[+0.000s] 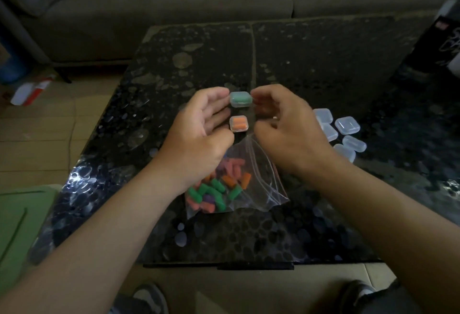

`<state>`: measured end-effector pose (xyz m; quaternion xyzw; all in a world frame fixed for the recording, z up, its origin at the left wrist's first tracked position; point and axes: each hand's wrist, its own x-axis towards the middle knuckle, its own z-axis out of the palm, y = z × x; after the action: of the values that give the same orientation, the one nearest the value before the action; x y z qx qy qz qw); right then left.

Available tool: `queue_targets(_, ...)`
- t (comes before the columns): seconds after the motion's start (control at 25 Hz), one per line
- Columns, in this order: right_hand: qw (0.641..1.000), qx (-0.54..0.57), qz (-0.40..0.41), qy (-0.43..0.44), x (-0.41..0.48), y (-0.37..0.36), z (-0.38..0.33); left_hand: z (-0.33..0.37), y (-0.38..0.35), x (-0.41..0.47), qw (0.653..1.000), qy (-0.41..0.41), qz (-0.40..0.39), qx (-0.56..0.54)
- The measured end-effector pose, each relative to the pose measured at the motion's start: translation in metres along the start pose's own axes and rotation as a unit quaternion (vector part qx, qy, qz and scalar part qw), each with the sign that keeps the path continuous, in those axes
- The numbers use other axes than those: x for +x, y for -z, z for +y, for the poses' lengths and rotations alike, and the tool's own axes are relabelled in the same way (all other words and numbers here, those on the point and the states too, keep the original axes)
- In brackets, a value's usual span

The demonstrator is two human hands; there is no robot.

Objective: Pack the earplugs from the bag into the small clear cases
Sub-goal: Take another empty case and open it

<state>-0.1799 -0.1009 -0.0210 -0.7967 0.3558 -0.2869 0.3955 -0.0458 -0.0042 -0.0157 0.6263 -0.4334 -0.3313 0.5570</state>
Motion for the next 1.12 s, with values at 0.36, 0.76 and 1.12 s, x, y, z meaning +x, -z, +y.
queue_targets(0.36, 0.976, 0.056, -0.148, -0.151, 0.004, -0.009, 0.008, -0.027, -0.005, 0.016, 0.980, 0.047, -0.051, 0.186)
queue_targets(0.76, 0.978, 0.052, -0.157, -0.126, 0.003, -0.011, 0.011, -0.025, -0.004, 0.014, 0.969, 0.073, -0.072, 0.225)
queue_targets(1.12, 0.977, 0.040, -0.161, -0.134, 0.006, -0.011, 0.010, -0.024, -0.002, 0.013, 0.968, 0.072, -0.075, 0.228)
